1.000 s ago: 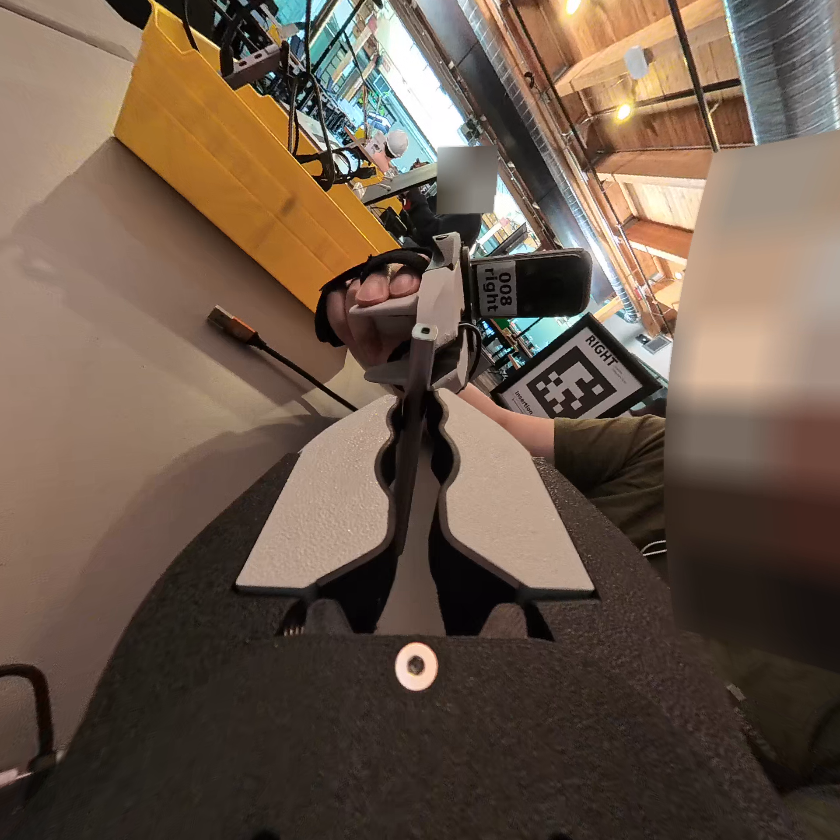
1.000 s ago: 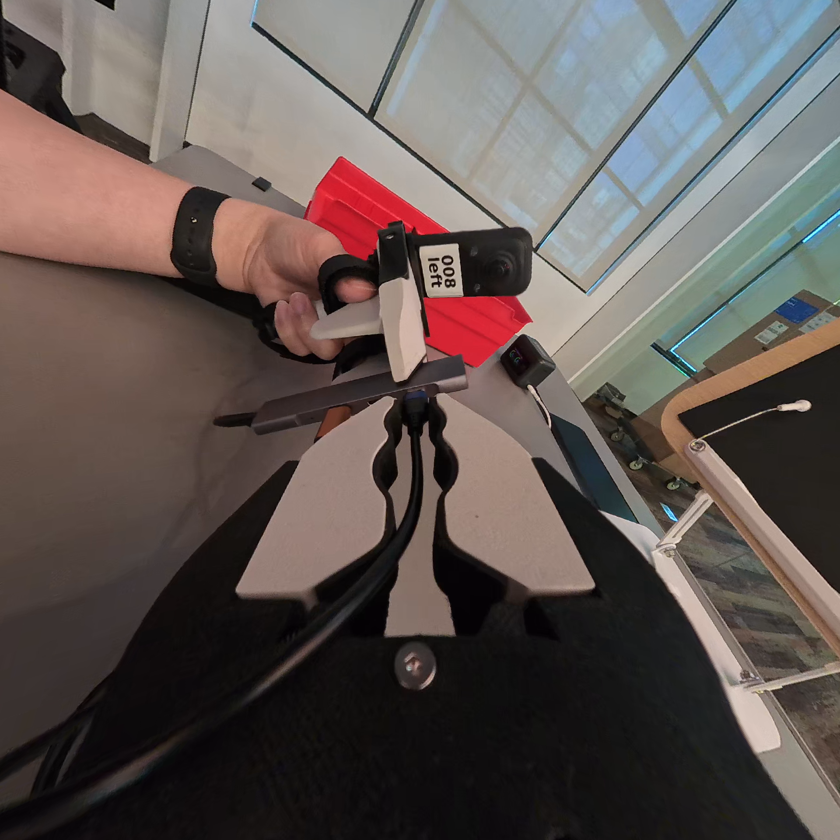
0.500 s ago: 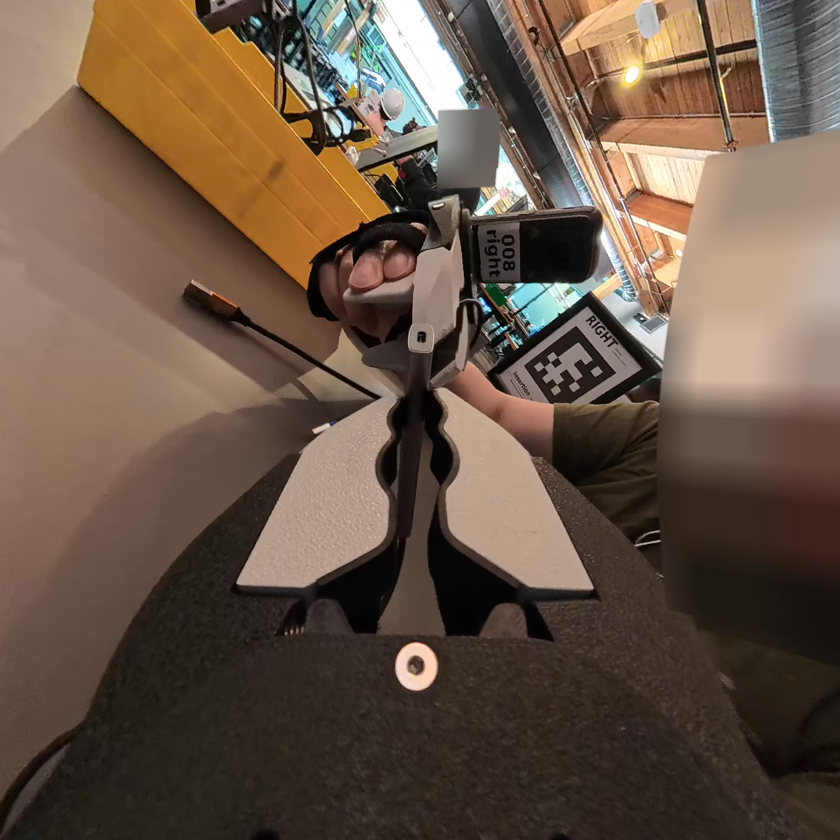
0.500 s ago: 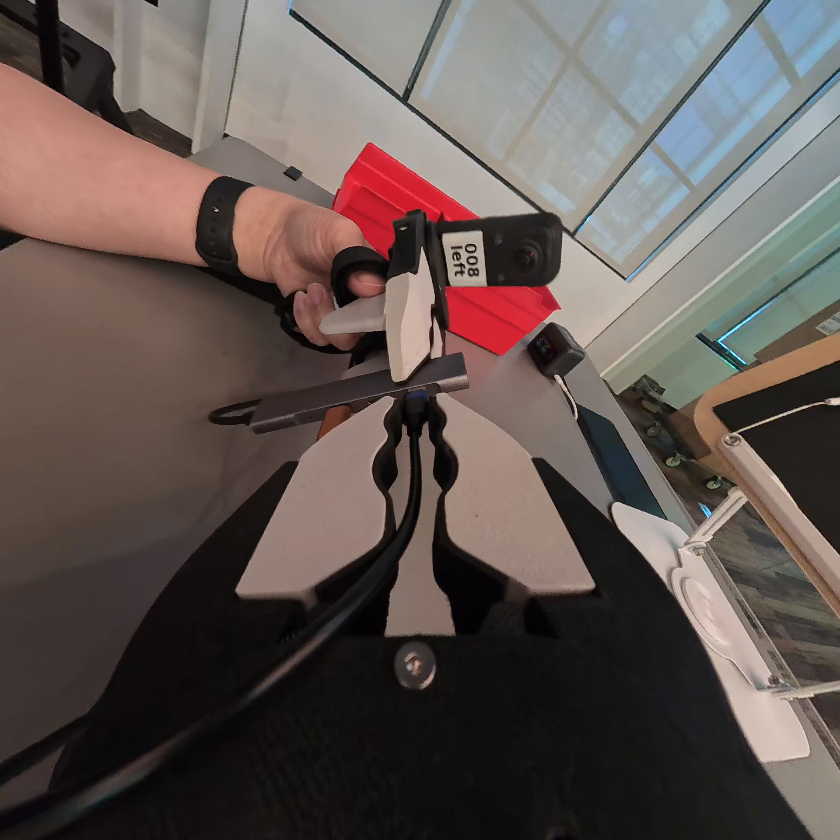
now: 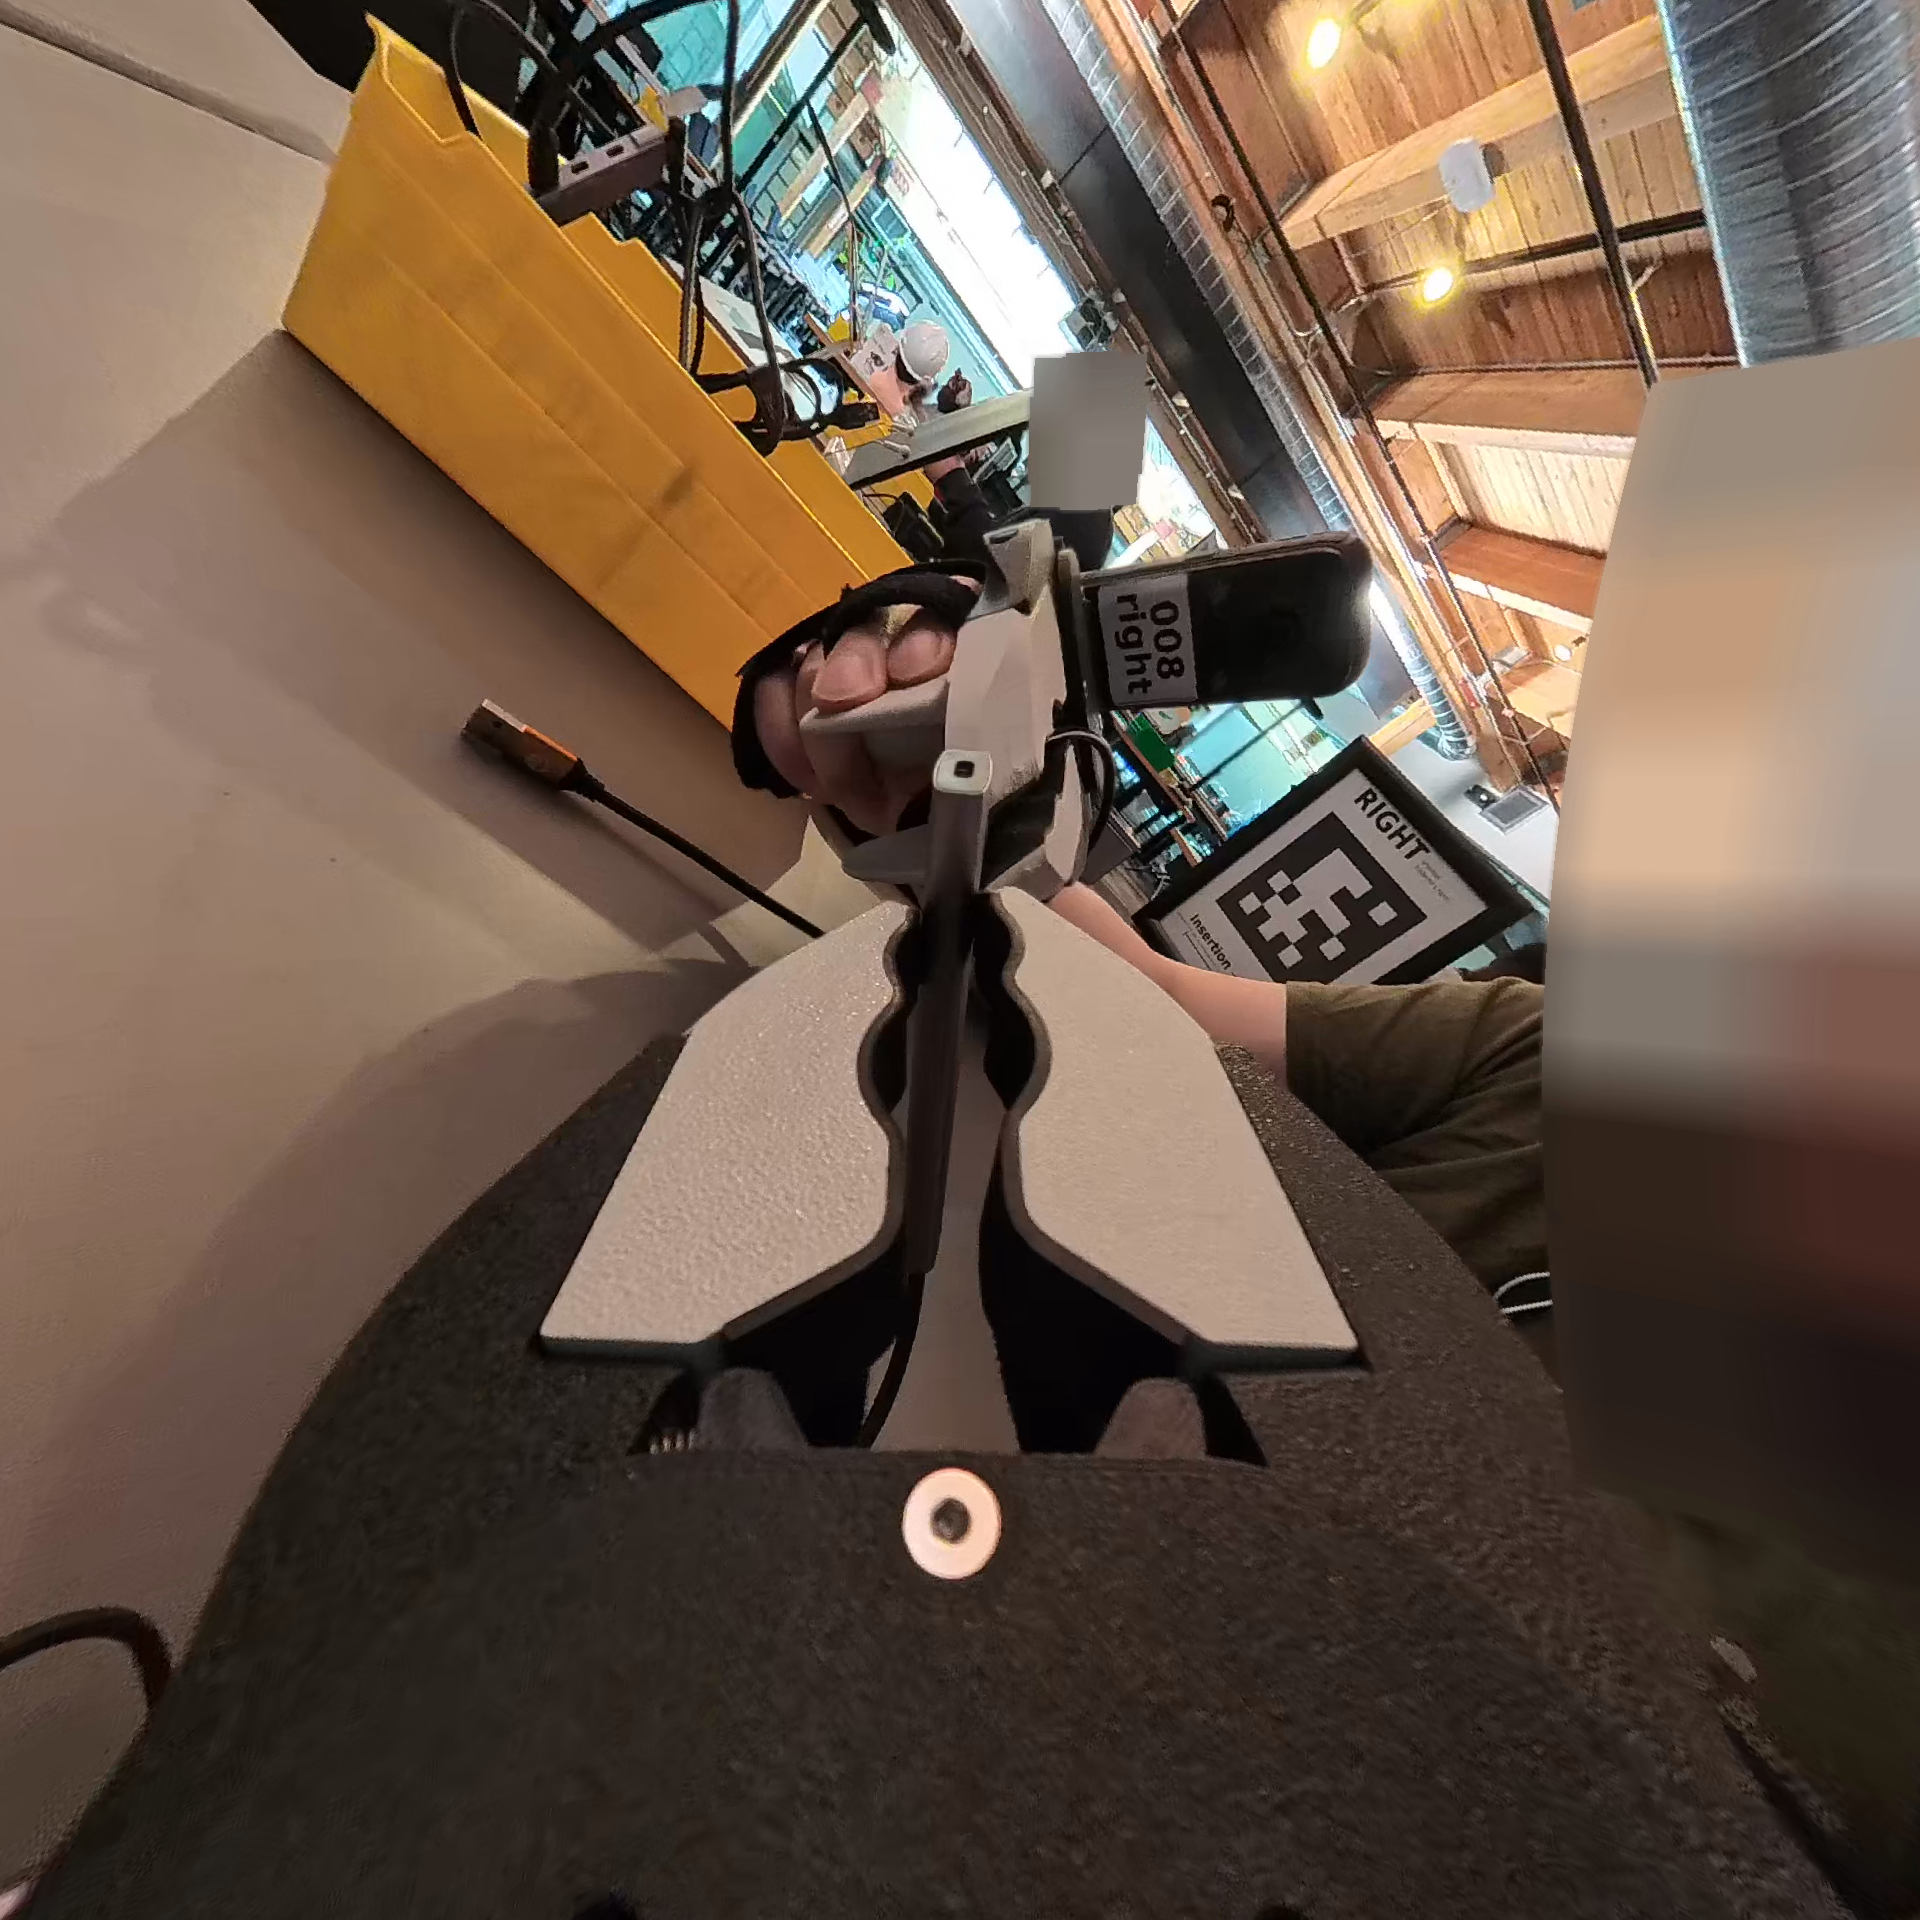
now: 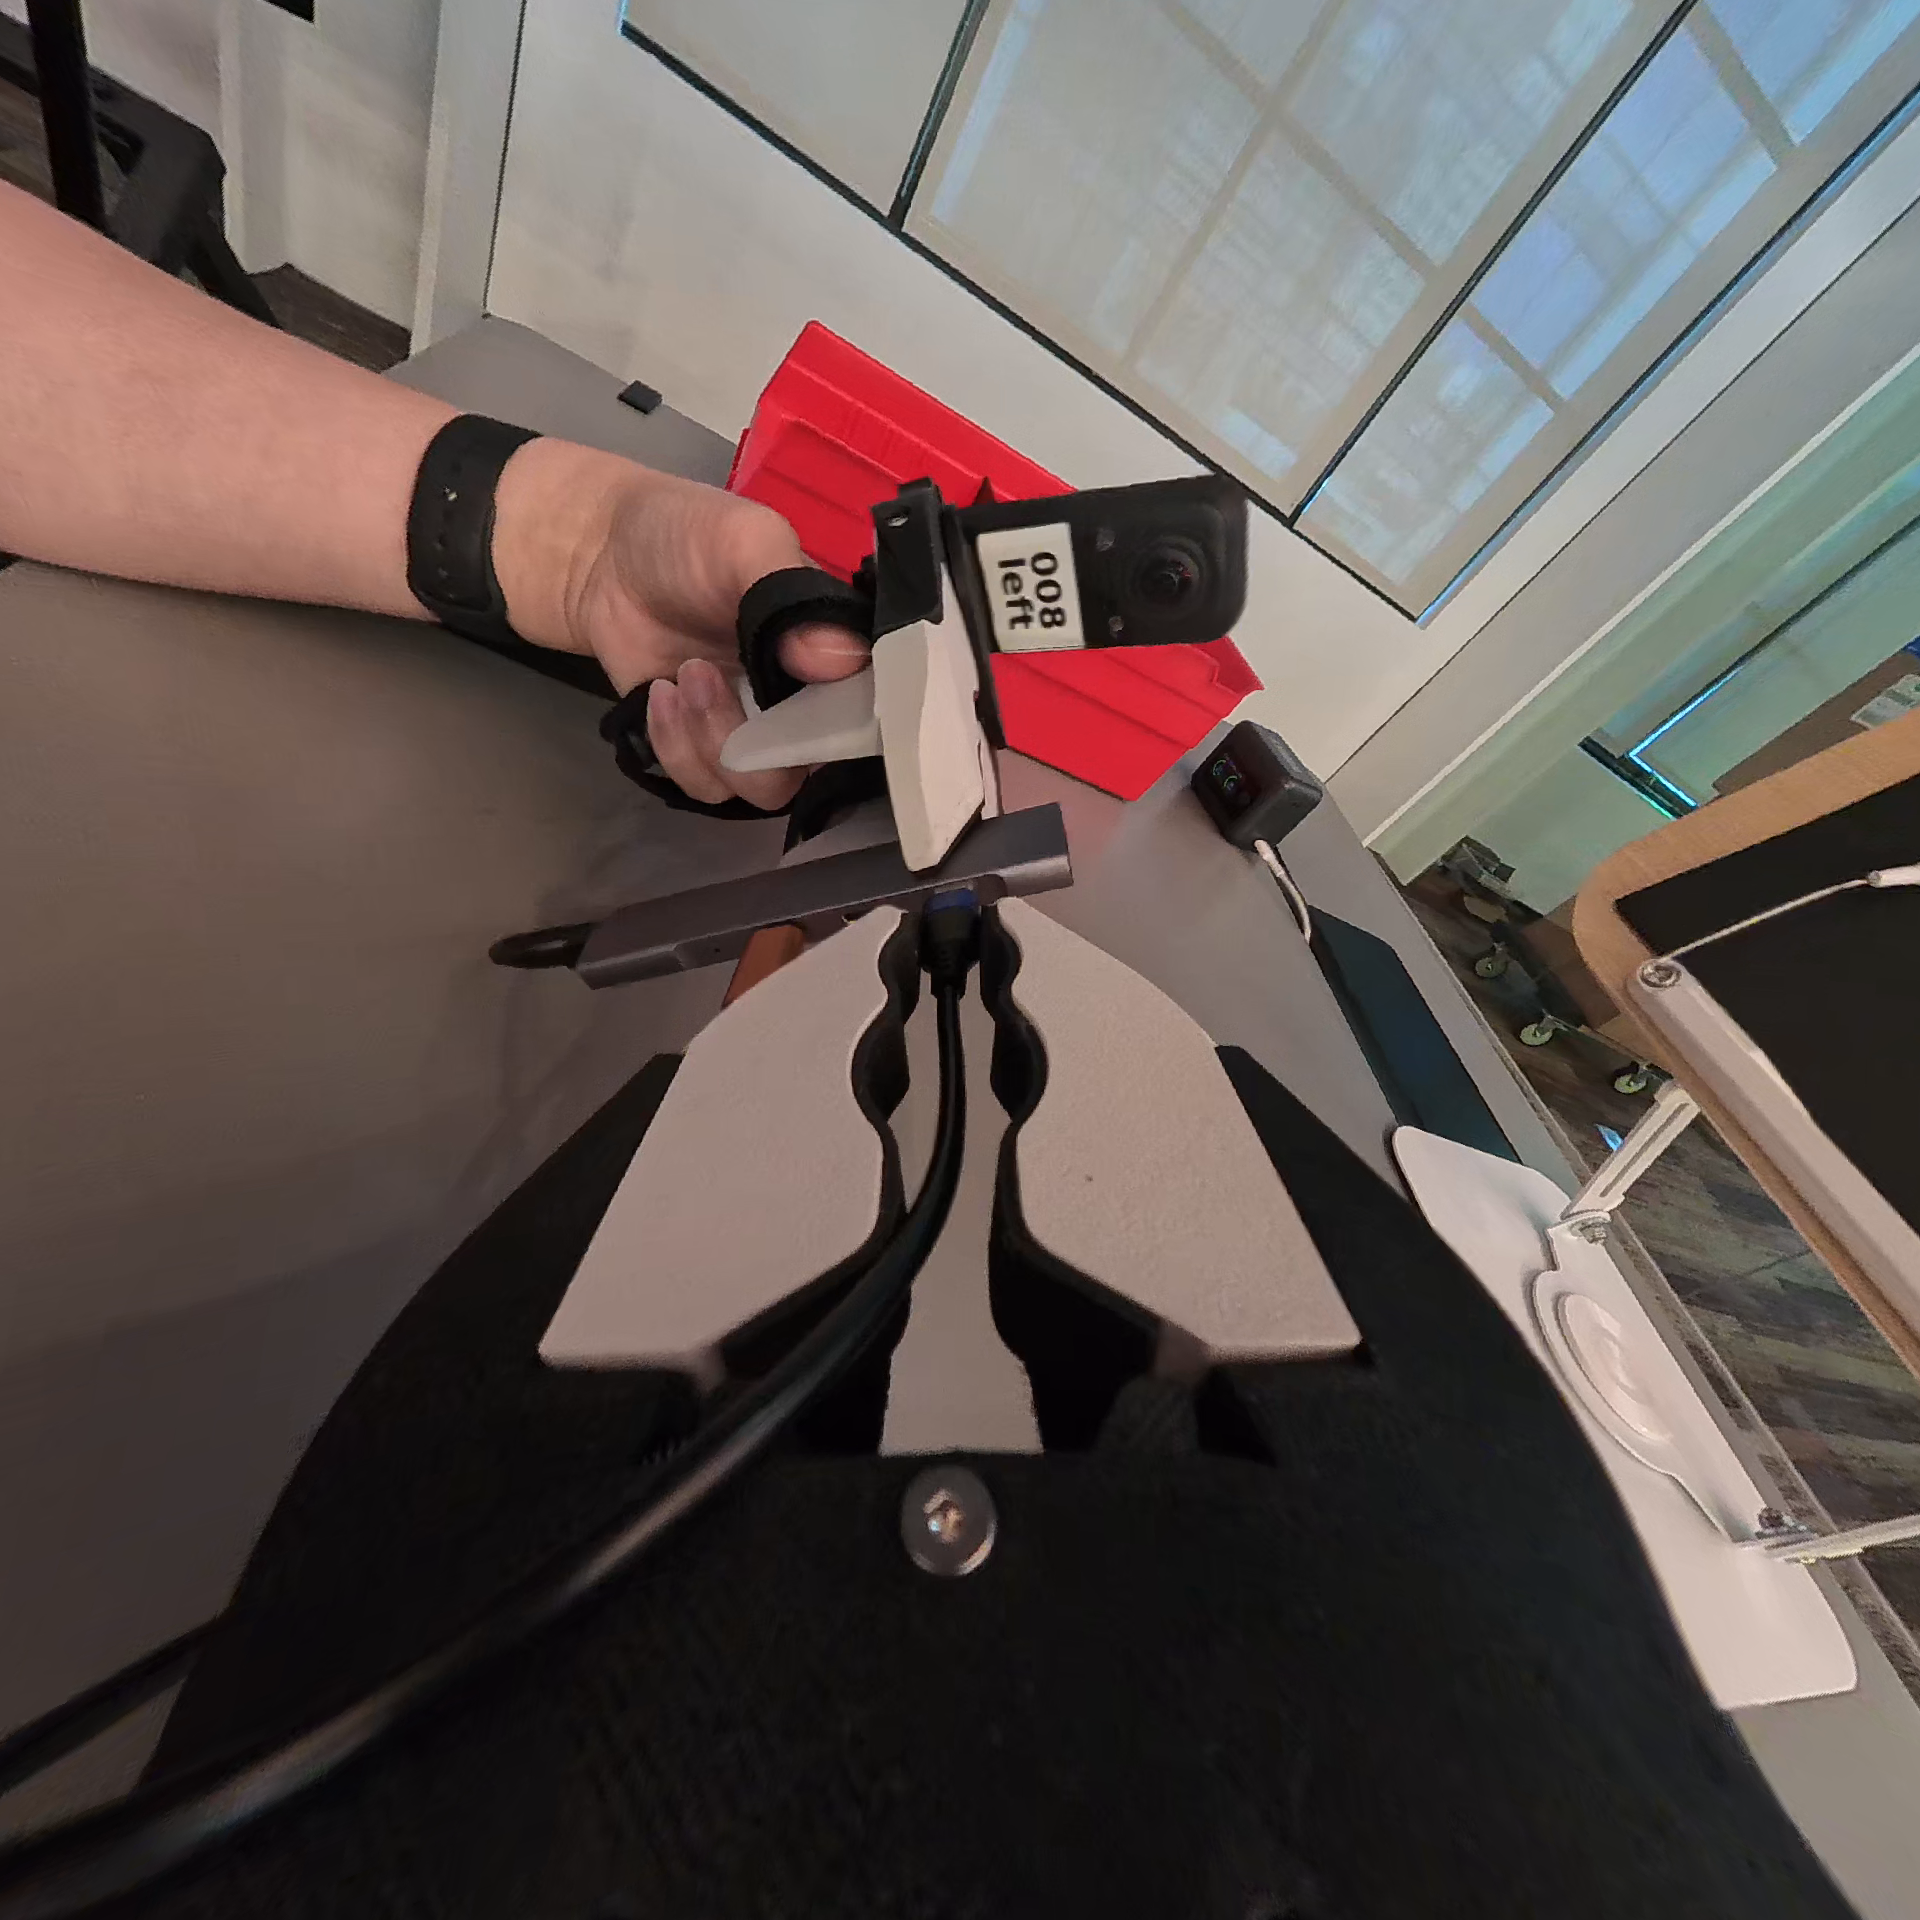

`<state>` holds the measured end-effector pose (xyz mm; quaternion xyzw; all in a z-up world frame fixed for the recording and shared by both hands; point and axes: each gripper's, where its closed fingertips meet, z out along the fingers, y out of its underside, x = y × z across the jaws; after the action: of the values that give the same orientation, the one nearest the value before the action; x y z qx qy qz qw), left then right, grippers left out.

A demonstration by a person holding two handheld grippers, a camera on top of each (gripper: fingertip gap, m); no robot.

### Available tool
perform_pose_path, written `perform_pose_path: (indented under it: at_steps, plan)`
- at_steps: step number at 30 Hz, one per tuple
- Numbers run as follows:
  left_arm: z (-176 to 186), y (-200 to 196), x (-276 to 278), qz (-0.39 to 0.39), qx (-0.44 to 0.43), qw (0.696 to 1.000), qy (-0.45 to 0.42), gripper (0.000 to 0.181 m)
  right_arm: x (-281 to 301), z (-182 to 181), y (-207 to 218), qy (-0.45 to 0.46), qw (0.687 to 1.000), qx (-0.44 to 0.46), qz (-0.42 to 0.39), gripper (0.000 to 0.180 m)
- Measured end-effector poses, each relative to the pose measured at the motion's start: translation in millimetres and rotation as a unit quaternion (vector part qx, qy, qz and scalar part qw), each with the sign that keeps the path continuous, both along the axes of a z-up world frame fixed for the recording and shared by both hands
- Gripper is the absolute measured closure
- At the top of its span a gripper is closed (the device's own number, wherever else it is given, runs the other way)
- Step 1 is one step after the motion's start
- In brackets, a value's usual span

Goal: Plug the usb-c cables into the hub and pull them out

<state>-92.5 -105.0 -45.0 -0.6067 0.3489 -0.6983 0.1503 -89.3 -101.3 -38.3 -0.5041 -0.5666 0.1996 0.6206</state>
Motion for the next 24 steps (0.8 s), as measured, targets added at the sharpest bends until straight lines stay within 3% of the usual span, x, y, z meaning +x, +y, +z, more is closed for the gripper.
perform_pose_path:
  at_steps: [10, 17, 24]
  plan:
    - [-2.4, -13.0, 1.0, -0.030, 0.022, 0.999, 0.030, 0.172, 0.4, -0.5, -9.3, -0.040, 0.999, -0.008, 0.017, 0.168]
    - [6.4, -8.7, 2.0, -0.006, 0.029, 1.000, 0.003, 0.172, 1.4, 8.1, -7.5, -0.007, 1.000, -0.003, 0.014, 0.168]
    - [9.6, -7.9, -0.6, -0.025, -0.024, 0.999, -0.016, 0.171, -1.0, 8.8, -8.7, -0.011, 0.999, 0.043, 0.008, 0.168]
